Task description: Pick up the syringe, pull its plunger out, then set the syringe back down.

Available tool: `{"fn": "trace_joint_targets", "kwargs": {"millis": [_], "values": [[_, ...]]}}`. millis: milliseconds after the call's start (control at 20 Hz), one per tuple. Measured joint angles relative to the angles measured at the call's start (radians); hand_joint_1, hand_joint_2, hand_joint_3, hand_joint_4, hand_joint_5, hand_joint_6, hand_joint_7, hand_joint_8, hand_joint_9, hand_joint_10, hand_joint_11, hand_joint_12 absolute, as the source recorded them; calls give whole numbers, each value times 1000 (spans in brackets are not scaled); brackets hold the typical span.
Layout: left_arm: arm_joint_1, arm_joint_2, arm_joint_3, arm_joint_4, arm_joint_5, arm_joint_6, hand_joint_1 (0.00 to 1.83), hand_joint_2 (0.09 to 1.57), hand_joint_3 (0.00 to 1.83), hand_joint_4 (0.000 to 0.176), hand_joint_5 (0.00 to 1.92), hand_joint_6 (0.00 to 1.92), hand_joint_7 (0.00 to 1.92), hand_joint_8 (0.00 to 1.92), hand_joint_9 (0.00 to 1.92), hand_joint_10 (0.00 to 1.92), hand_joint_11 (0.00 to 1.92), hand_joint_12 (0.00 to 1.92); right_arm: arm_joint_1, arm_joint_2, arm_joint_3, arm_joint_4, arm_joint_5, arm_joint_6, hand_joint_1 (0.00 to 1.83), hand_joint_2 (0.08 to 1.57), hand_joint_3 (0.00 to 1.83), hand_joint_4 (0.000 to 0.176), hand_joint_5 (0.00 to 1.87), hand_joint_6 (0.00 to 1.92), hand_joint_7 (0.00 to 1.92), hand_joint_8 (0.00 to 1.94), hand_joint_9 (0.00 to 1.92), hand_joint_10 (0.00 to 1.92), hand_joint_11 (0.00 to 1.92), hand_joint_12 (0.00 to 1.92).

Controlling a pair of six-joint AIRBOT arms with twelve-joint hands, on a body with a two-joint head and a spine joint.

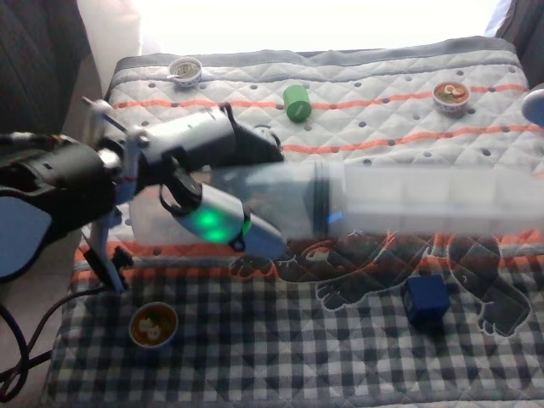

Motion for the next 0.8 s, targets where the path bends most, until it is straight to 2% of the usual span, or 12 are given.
{"fn": "trace_joint_targets", "kwargs": {"millis": [50, 150, 200, 250, 350, 450, 500, 550, 600, 700, 750, 800], "values": [[-1, -8, 13, 7, -16, -2, 1214, 1159, 4, 0, 1009, 959, 763, 1304, 528, 1129, 362, 1683, 0, 0, 0, 3, 0, 0, 630, 773, 4, 68, 68, 4, 0, 0, 0, 0, 0, 708], [-2, -13, 27, 3, -21, -13, 958, 1039, 0, 0, 448, 227, 242, 244, 36, 574, 14, 1294, 0, 0, 0, 3, 0, 0, 620, 785, 7, 70, 85, 6, 0, 0, 0, 0, 0, 604], [-2, -16, 29, 5, -22, -9, 882, 950, 0, 69, 211, 53, 48, 48, 6, 114, 2, 817, 0, 0, 0, 3, 0, 0, 624, 792, 10, 72, 80, 3, 0, 0, 0, 0, 0, 587], [-2, -16, 31, 2, -22, -7, 868, 891, 0, 103, 92, 22, 9, 9, 0, 22, 0, 490, 0, 0, 0, 2, 0, 0, 644, 796, 8, 70, 85, 2, 0, 0, 0, 0, 0, 504], [0, -15, 33, -22, -18, -13, 812, 846, 0, 137, 3, 0, 0, 0, 0, 0, 0, 36, 0, 0, 0, 2, 0, 0, 656, 781, 0, 69, 75, 0, 0, 0, 0, 0, 0, 411], [12, 14, -4, -36, 7, -14, 618, 861, 6, 149, 0, 0, 0, 0, 0, 0, 17, 10, 0, 0, -2, 2, 5, 0, 594, 779, 0, 75, 50, 4, 0, 0, 0, 0, 0, 332], [22, 40, -37, -38, 34, -14, 434, 877, 12, 125, 0, 0, 0, 0, 0, 0, 74, 39, 0, 0, -3, 3, 9, 0, 606, 762, 0, 79, 58, 9, 0, 0, 0, 0, 0, 321], [30, 64, -67, -43, 68, -14, 273, 1069, 0, 40, 0, 0, 0, 0, 0, 0, 14, 287, 0, 0, -4, 2, 14, 0, 591, 768, 0, 78, 46, 3, 0, 0, 0, 0, 0, 359], [39, 100, -111, -43, 121, -18, 191, 1158, 0, 30, 0, 0, 35, 3, 61, 18, 2, 663, 0, 0, -9, 3, 25, 0, 588, 763, 0, 88, 76, 8, 0, 0, 0, 0, 0, 447], [52, 182, -185, 40, 262, -154, 220, 1200, 0, 59, 22, 6, 126, 18, 200, 72, 0, 1317, 0, 2, -16, -3, 47, 0, 518, 815, 14, 73, 32, 0, 0, 0, 21, 6, 0, 714], [53, 213, -199, 75, 343, -241, 262, 1235, 4, 47, 19, 3, 109, 5, 158, 49, 0, 1226, 0, 5, -17, -10, 53, 0, 528, 828, 12, 58, 66, 10, 35, 5, 62, 19, 0, 815], [58, 246, -206, 101, 449, -315, 308, 1263, 7, 67, 39, 7, 190, 18, 233, 60, 0, 1080, 0, 8, -17, -19, 66, 0, 571, 890, 26, 44, 171, 40, 141, 27, 171, 55, 0, 1002]]}}
